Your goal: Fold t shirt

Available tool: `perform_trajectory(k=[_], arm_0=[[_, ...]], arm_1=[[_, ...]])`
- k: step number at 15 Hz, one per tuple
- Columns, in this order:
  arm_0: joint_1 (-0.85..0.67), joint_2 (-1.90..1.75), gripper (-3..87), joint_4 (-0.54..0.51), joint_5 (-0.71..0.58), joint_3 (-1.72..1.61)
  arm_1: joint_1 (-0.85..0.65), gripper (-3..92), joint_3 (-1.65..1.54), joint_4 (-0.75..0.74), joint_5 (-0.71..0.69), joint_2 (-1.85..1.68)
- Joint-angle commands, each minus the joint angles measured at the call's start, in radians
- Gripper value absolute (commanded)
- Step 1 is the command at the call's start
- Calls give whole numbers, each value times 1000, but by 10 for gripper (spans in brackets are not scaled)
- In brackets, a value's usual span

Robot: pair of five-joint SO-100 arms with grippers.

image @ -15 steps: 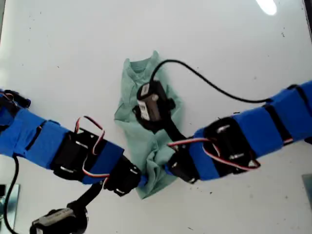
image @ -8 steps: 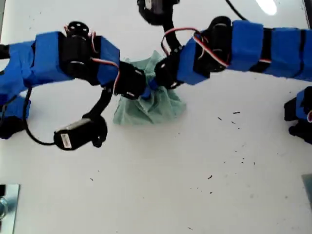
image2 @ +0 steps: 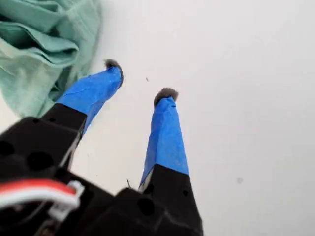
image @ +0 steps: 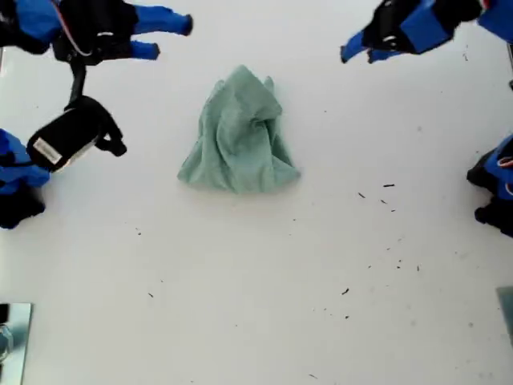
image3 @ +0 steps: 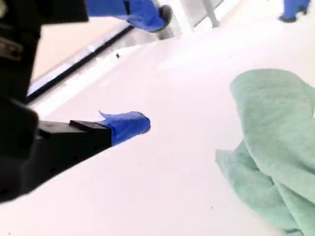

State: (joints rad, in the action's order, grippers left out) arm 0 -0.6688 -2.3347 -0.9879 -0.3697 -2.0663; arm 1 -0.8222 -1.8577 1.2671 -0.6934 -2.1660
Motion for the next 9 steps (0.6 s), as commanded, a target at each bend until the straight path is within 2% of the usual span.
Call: perform_trajectory(k=[1,2,3,5,6,7,9], arm_0=[[9,-275,225,78,25,-282],[51,-383,211,83,29,-394],[117,-531,203,84,75,-517],[321,-983,200,129,204,-824],[410,-1250,198,83,258,-968],[485,-1235,193,44,311,-1011],[548,-1270,167,32,353,-1126]], arm_1=[[-51,162,-325,-12,-8,-449],[-14,210,-456,11,-2,-630],[54,216,-569,28,15,-784],[218,211,-824,32,158,-1088],[291,201,-969,63,241,-1273],[360,192,-1074,94,313,-1344],[454,191,-1221,74,393,-1342]])
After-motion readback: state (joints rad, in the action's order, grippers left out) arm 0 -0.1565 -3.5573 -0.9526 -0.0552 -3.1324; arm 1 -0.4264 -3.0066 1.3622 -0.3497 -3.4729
